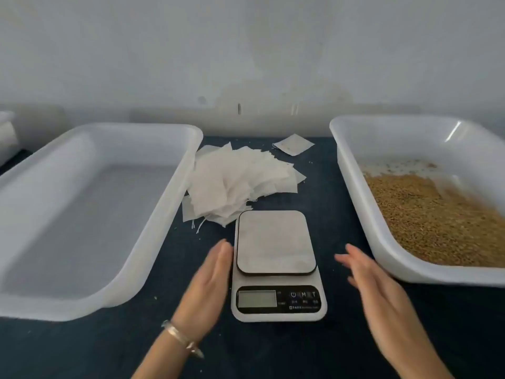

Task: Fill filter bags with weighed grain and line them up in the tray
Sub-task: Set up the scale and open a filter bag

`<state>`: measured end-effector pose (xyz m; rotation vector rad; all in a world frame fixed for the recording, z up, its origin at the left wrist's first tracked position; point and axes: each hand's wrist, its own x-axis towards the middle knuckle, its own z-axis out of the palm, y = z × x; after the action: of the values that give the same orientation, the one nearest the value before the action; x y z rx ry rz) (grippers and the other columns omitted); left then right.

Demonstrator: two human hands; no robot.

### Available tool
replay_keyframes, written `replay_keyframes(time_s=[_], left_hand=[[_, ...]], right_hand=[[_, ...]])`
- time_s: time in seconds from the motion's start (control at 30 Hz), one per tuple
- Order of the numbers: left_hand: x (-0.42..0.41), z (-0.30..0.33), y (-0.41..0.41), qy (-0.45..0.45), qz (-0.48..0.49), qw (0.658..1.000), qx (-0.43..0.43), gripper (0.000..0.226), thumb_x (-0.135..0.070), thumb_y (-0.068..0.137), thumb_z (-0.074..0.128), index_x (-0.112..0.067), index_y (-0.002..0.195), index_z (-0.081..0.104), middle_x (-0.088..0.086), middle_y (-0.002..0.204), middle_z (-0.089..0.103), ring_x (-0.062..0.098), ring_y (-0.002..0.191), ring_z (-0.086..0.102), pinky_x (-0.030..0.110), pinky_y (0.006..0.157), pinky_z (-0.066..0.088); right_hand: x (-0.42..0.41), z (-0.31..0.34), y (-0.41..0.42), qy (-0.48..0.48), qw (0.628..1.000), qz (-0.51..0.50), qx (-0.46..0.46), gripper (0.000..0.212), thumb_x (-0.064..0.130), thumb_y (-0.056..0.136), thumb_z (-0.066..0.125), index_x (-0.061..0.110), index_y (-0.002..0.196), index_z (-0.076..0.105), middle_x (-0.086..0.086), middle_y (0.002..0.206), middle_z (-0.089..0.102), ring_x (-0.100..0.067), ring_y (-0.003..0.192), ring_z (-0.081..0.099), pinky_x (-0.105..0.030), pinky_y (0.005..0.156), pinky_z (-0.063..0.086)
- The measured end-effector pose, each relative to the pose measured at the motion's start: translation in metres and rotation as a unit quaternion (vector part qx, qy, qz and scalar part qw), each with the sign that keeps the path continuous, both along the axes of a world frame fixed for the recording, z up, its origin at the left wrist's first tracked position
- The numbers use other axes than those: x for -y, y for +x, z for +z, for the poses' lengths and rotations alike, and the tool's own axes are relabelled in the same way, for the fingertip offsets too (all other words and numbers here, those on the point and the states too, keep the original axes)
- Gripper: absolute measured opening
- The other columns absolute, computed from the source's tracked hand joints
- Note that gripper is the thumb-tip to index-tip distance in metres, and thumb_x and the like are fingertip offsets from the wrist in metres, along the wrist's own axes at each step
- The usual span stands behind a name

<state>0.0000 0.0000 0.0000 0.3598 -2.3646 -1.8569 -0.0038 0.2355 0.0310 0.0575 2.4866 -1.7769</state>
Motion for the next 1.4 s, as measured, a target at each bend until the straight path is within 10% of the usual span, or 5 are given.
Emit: replay_keyframes(time_s=[0.07,0.4,0.93,1.13,1.4], left_hand=[[-0.018,-0.001,-0.009,-0.009,-0.002,1.000,-0.001,0.071,-0.071,0.075,0.028,-0.041,0.138,0.033,-0.029,0.140,0.035,-0.018,0.126,0.030,0.004,0.104,0.019],[-0.026,-0.018,-0.019,0.005,0.030,0.998,-0.050,0.064,-0.072,0.080,0.019,-0.044,0.129,0.049,-0.028,0.128,0.054,-0.010,0.124,0.042,0.011,0.101,0.031],[-0.025,-0.014,-0.023,0.032,0.101,0.993,-0.050,0.036,-0.030,0.099,0.034,-0.026,0.120,0.062,-0.018,0.116,0.064,-0.009,0.109,0.054,0.011,0.094,0.042],[-0.024,-0.015,-0.023,0.019,0.095,0.994,-0.055,0.034,-0.029,0.099,0.035,-0.025,0.120,0.062,-0.017,0.116,0.064,-0.009,0.109,0.054,0.010,0.094,0.041],[-0.025,-0.015,-0.023,0.029,0.092,0.993,-0.062,0.032,-0.031,0.098,0.036,-0.034,0.114,0.063,-0.026,0.110,0.065,-0.011,0.107,0.055,0.006,0.088,0.041]], right_hand=[[0.013,-0.009,-0.007,0.039,0.998,0.045,0.022,0.057,0.056,0.088,0.034,0.041,0.143,0.028,0.029,0.133,0.041,0.012,0.122,0.033,-0.017,0.099,0.024],[0.034,-0.031,-0.011,0.132,0.985,0.110,0.011,0.097,0.020,0.083,0.067,0.050,0.139,-0.006,0.024,0.153,0.011,-0.001,0.141,0.009,-0.031,0.118,0.014],[0.039,-0.029,-0.016,0.154,0.983,0.100,0.005,0.095,0.026,0.082,0.070,0.044,0.145,0.001,0.019,0.154,0.017,-0.003,0.143,0.013,-0.040,0.118,0.017],[0.039,-0.024,-0.015,0.138,0.984,0.113,-0.021,0.108,0.020,0.081,0.071,0.062,0.132,-0.014,0.037,0.138,0.018,0.014,0.129,0.016,-0.015,0.108,0.016],[0.044,-0.015,-0.017,0.124,0.984,0.126,0.008,0.110,0.011,0.082,0.067,0.075,0.126,-0.012,0.031,0.147,0.015,0.002,0.141,0.006,-0.041,0.118,0.016]])
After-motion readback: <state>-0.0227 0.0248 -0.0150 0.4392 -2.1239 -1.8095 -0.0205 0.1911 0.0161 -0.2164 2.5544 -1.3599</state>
